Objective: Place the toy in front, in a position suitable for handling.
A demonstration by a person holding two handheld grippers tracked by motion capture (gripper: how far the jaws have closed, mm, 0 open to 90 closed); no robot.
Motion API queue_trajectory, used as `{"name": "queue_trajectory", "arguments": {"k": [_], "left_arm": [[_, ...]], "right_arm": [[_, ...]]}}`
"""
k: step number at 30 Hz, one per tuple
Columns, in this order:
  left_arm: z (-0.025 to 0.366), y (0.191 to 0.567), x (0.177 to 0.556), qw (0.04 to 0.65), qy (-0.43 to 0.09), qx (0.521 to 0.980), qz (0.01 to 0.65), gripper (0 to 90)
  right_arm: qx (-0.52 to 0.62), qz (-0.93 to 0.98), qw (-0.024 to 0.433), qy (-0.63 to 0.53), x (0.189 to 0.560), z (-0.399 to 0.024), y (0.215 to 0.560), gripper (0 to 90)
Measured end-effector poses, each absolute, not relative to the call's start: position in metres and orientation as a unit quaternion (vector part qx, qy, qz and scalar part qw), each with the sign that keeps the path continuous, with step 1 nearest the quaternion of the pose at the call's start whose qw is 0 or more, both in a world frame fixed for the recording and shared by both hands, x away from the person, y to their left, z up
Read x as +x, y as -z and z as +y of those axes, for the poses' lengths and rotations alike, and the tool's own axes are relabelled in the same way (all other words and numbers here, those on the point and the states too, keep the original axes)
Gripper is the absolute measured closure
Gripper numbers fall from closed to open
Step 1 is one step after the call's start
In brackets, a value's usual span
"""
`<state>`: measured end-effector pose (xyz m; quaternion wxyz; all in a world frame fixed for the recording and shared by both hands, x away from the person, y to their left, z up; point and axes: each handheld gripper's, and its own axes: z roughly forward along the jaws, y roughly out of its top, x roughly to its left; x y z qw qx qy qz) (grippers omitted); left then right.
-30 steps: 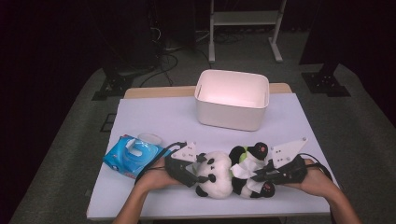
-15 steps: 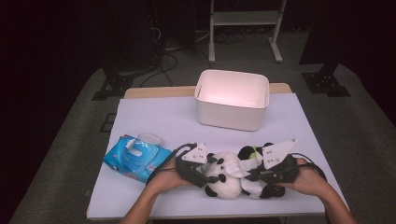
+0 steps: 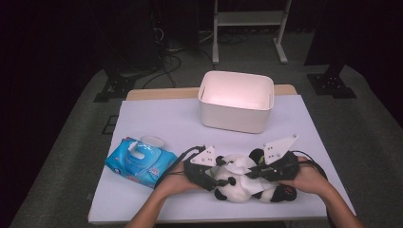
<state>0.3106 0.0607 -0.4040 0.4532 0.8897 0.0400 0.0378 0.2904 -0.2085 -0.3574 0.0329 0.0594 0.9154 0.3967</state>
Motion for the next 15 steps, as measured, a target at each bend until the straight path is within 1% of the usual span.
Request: {"name": "queue_trajectory", "arguments": {"k": [2,7,10,11,13,15], "left_arm": [[0.062,0.402,0.308,0.451,-0.042,0.891,0.040,30.8],[0.063,0.402,0.304,0.443,-0.049,0.894,0.034,31.0],[0.063,0.403,0.305,0.446,-0.047,0.893,0.036,31.7],[0.064,0.404,0.305,0.448,-0.044,0.892,0.038,31.8],[0.066,0.404,0.306,0.446,-0.041,0.893,0.038,31.8],[0.068,0.404,0.305,0.449,-0.041,0.892,0.037,31.7]], "right_arm": [[0.066,0.912,0.032,-0.403,0.288,-0.214,0.356,86.1],[0.053,0.910,0.038,-0.409,0.282,-0.207,0.344,85.8],[0.048,0.913,0.050,-0.402,0.282,-0.193,0.338,85.8],[0.048,0.917,0.053,-0.394,0.283,-0.190,0.339,85.9],[0.046,0.932,0.073,-0.352,0.285,-0.184,0.348,85.9],[0.054,0.926,0.050,-0.371,0.287,-0.188,0.351,85.9]]}}
